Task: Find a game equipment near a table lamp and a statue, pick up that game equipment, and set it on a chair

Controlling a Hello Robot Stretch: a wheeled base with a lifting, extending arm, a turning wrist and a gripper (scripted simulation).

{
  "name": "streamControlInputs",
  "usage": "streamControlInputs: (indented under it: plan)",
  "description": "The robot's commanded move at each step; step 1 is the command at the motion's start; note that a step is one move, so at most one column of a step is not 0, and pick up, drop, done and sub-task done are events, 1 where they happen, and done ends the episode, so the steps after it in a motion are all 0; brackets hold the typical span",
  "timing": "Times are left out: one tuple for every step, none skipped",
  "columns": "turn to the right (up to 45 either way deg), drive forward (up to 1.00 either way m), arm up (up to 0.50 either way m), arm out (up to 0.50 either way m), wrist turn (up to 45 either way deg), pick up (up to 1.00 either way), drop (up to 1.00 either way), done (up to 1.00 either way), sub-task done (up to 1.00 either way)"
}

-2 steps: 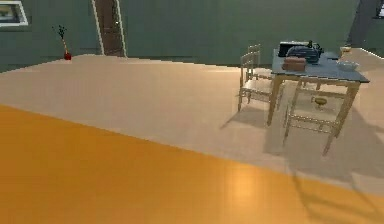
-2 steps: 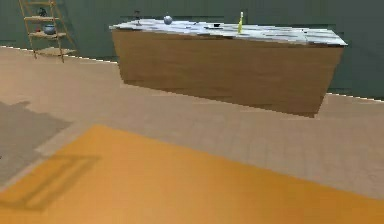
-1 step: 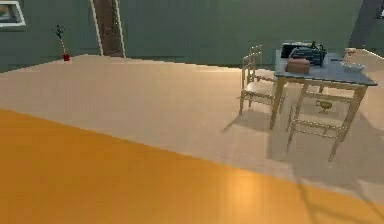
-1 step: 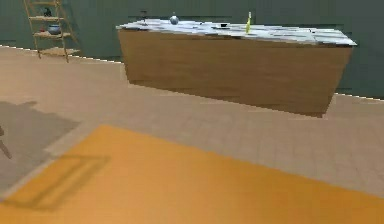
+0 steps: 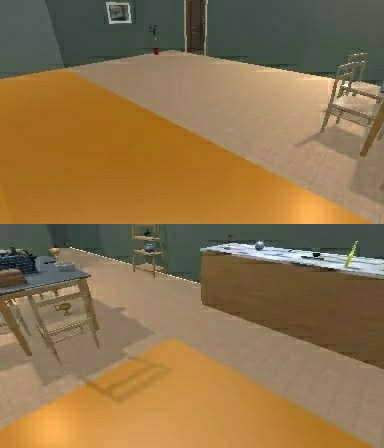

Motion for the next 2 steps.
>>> streamControlInputs:
  plan:
    - [0.0,1.0,0.0,0.0,0.0,0.0,0.0,0.0,0.0]
    - [0.0,1.0,0.0,0.0,0.0,0.0,0.0,0.0,0.0]
